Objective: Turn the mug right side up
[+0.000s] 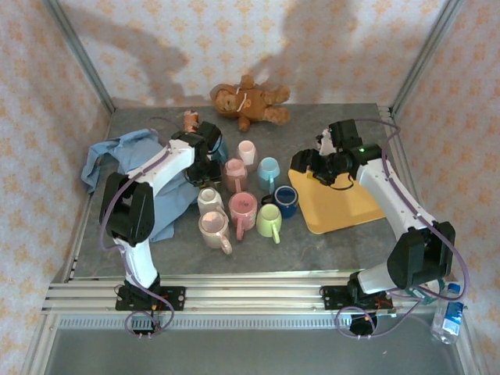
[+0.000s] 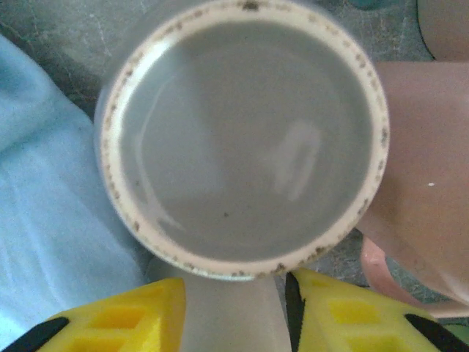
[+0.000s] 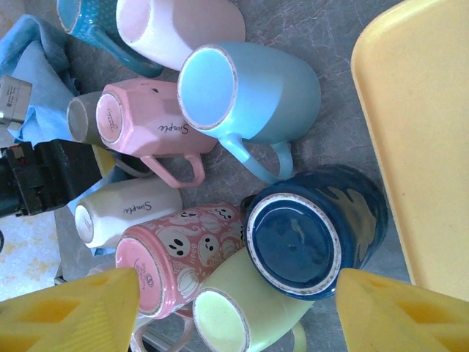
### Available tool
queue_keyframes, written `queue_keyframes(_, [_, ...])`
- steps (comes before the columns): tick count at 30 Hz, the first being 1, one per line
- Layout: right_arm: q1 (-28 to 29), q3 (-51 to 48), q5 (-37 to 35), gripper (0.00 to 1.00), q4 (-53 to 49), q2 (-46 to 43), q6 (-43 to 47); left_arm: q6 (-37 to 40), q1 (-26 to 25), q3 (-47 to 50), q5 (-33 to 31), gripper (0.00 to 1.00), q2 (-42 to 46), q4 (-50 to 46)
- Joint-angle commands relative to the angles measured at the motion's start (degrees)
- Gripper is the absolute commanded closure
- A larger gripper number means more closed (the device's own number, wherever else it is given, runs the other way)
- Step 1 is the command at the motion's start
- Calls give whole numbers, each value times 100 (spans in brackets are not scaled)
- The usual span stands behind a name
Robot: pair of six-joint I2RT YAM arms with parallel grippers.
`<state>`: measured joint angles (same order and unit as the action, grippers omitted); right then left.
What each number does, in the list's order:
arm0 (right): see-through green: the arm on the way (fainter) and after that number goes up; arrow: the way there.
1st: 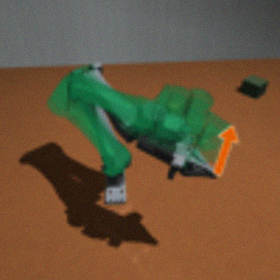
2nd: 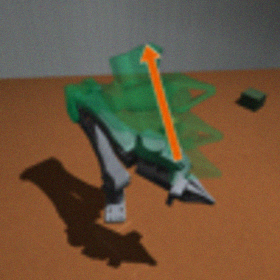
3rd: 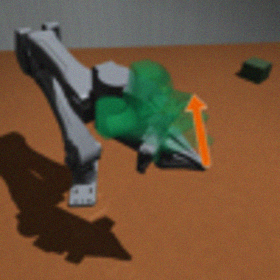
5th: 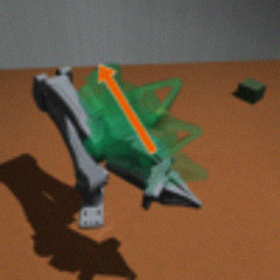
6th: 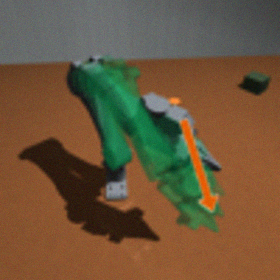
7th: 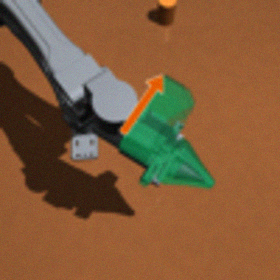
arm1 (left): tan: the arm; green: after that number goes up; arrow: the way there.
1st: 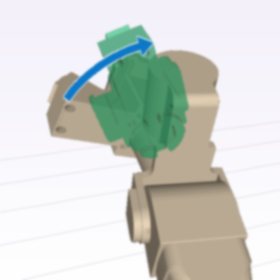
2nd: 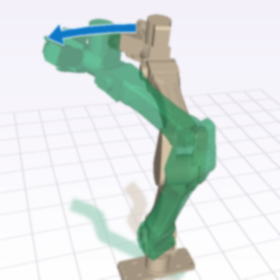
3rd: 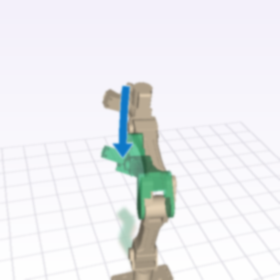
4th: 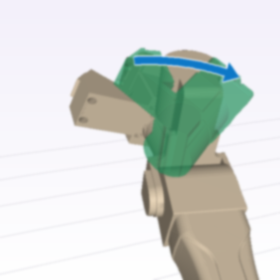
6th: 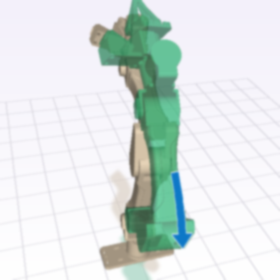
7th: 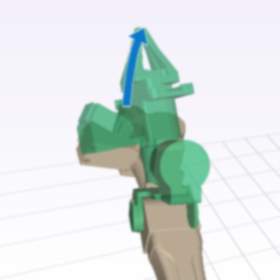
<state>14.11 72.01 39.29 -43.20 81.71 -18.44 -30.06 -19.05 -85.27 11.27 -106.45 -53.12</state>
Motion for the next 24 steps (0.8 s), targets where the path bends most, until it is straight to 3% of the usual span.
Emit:
queue_keyframes(1, [20,-30,88,29,115,-50,-28,-25,-30,98,-260,61,-73,168])
queue_keyframes(17, [21,-26,122,29,154,-135,-66,187,-133,240,-802,64,-156,368])
queue_keyframes(24, [22,-29,119,29,155,-179,-91,364,-143,177,-926,72,-191,441])
